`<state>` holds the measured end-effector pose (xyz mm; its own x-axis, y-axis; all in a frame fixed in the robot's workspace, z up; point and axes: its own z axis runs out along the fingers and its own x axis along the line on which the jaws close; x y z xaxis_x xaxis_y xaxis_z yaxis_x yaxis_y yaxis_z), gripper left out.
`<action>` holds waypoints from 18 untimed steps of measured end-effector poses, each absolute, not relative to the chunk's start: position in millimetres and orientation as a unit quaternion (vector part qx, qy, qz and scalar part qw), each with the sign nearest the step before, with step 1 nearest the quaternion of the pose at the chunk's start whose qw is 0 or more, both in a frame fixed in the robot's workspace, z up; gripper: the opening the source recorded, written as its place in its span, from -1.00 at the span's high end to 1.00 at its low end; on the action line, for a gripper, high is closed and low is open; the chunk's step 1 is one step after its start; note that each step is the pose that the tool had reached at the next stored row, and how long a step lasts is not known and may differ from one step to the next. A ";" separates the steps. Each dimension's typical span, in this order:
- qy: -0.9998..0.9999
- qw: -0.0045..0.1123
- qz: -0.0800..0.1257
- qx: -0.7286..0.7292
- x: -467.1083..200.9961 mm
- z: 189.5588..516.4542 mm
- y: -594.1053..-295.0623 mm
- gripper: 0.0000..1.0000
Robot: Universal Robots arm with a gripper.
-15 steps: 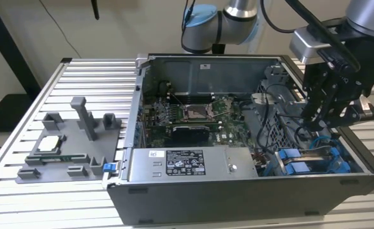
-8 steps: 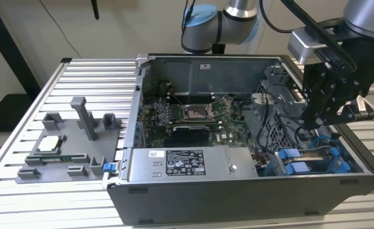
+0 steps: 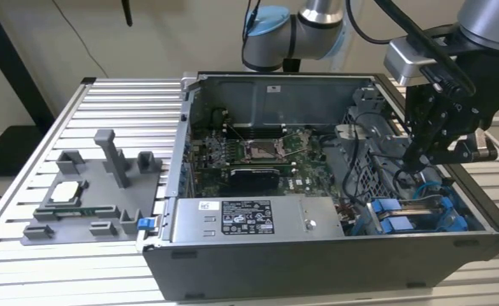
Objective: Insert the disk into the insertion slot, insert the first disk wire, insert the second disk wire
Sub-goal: 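Insert the first disk wire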
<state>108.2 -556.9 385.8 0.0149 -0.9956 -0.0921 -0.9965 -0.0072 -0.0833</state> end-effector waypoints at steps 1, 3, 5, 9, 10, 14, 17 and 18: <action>0.702 0.062 0.003 -0.710 108.2 385.8 -556.9 1.00; 0.702 0.062 0.003 -0.710 108.2 385.8 -556.9 1.00; 0.702 0.062 0.003 -0.710 108.2 385.8 -556.9 1.00; 0.702 0.062 0.003 -0.710 108.3 385.8 -556.9 1.00; 0.702 0.062 0.003 -0.710 108.3 385.7 -556.9 1.00; 0.702 0.061 0.005 -0.710 111.0 384.5 -558.1 1.00; 0.702 0.059 0.007 -0.710 114.1 383.3 -560.2 1.00; 0.702 0.058 0.008 -0.710 115.3 383.0 -561.0 1.00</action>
<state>115.3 -561.0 383.0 0.0138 -0.9956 -0.0923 -0.9974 -0.0073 -0.0713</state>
